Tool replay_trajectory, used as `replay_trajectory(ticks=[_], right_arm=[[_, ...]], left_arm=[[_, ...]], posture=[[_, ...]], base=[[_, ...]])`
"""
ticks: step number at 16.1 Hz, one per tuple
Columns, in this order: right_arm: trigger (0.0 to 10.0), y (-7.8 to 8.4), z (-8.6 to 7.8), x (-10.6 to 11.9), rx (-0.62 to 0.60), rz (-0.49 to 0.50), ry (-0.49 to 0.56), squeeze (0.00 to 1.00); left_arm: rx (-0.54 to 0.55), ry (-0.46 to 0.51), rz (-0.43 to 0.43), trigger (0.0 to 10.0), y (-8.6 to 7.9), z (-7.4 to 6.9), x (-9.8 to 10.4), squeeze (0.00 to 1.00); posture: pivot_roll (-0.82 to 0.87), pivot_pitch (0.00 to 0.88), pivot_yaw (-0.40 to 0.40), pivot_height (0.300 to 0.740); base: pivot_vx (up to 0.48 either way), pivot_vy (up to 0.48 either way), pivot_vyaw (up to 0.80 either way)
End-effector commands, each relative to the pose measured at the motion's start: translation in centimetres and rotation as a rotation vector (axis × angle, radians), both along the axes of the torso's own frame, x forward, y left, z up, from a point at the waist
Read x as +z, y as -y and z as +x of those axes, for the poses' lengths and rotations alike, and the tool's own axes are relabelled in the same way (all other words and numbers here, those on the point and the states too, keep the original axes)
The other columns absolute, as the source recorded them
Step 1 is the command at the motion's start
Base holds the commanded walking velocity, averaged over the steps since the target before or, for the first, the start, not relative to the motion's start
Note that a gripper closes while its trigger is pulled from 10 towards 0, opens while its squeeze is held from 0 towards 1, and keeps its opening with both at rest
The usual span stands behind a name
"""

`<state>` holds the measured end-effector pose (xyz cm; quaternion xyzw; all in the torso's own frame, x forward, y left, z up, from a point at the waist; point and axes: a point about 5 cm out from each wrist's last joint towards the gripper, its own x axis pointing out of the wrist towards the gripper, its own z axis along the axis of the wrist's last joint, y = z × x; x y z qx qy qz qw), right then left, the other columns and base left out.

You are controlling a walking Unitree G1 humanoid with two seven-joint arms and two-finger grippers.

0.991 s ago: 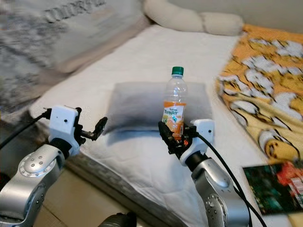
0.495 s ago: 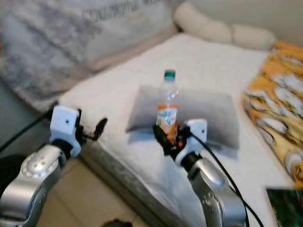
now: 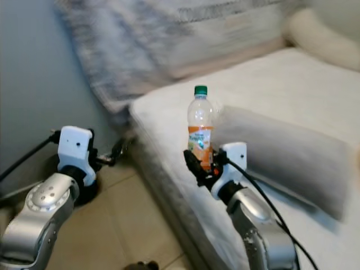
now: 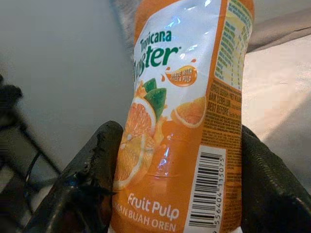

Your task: Clean up the room

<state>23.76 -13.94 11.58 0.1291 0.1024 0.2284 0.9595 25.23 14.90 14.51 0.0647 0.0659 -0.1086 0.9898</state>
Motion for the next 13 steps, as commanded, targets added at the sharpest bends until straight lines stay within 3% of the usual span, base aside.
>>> replay_trajectory(ticks=[1,11,13], right_arm=[[10.0,-0.3,0.1,0.3,0.017,0.011,0.012,0.0],[10.0,-0.9,0.0,-0.6,0.068,0.0,-0.014,0.0],[10.0,-1.0,0.2,-0.8,0.068,-0.013,-0.014,0.0]], left_arm=[[0.02,0.019,0.015,10.0,-0.5,-0.1,0.3,0.33],[0.025,0.027,0.032,10.0,-0.9,-0.6,0.4,0.33],[0.021,0.025,0.042,10.0,-1.0,-0.7,0.3,0.33]], posture=[[0.05,0.0,0.009,0.74],[0.09,0.0,-0.004,0.74],[0.09,0.0,-0.006,0.74]], base=[[0.0,0.0,0.8],[0.303,0.0,0.8],[0.307,0.0,0.0]])
